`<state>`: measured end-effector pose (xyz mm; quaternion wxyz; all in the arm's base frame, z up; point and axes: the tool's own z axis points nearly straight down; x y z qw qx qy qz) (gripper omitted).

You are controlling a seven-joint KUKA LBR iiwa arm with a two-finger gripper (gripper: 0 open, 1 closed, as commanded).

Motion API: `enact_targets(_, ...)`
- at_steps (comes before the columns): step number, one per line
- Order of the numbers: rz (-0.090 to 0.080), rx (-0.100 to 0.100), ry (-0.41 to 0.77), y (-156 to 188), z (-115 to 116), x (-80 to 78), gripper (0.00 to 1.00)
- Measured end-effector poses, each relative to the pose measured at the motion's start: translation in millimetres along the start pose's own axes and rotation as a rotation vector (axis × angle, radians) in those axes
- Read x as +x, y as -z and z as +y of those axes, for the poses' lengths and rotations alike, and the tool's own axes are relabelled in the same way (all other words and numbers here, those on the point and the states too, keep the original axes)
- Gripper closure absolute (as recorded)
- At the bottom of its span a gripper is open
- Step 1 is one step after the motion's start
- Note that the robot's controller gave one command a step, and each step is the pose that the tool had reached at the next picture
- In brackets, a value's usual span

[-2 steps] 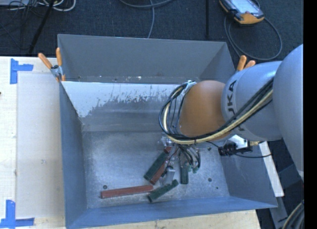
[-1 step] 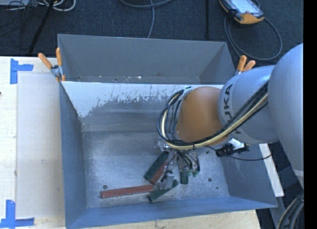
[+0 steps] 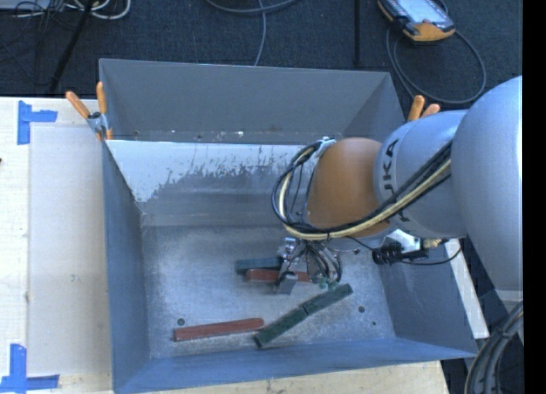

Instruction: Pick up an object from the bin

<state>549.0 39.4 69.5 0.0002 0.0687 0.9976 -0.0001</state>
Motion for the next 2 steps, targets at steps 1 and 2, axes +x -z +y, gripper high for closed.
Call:
enact_targets(1,0.000,0.000,-0.001,0,0,0.0,1.00)
enact_targets(2,-0.007,-0.002,-0.072,188,-13,-14.7,1.00)
